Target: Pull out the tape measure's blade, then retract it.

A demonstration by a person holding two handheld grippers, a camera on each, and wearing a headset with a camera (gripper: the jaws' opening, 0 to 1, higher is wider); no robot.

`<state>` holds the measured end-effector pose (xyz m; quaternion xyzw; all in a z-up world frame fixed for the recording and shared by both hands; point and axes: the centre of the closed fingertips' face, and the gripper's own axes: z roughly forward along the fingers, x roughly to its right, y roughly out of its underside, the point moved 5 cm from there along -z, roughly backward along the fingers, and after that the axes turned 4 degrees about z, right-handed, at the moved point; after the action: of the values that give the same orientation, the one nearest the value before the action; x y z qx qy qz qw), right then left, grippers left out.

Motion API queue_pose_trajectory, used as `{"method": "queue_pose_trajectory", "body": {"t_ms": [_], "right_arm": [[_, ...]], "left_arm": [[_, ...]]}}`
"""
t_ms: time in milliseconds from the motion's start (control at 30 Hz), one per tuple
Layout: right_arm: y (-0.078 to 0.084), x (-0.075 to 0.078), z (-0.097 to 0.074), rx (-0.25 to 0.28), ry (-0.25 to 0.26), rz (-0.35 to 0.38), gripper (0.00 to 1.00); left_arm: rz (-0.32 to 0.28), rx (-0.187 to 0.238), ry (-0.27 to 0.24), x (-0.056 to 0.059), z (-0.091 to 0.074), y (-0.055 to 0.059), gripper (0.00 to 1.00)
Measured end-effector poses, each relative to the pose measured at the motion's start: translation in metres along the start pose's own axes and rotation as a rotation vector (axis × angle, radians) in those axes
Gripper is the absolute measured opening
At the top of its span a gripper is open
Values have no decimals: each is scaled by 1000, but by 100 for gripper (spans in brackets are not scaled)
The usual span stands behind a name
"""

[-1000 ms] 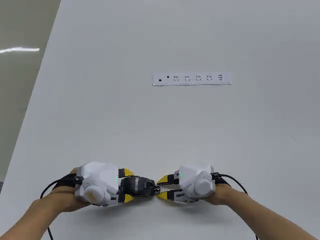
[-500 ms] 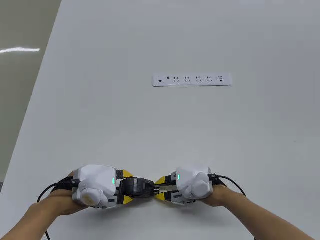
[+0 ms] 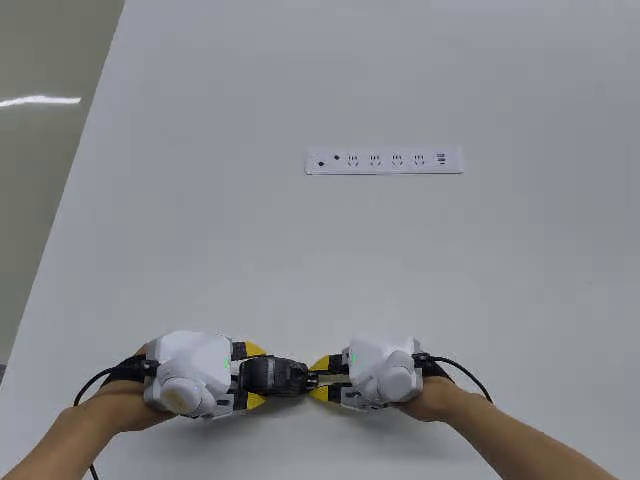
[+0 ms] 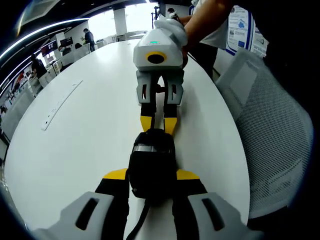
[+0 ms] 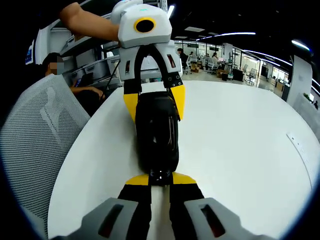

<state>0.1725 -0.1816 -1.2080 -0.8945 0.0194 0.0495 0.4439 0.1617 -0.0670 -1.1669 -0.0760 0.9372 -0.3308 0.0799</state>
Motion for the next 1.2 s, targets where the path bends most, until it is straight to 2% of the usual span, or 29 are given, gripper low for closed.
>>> {"method": "queue_pose_trajectory", "body": {"t_ms": [767,1200], "right_arm": [[1,2,-4,-6,-22,-47,10],[7,4,-12,-9,-26,-45,10]], "left_arm": [[-21,-3,0,0,-1,2,29],[-29,-6,-2,0,0,2,29]]}}
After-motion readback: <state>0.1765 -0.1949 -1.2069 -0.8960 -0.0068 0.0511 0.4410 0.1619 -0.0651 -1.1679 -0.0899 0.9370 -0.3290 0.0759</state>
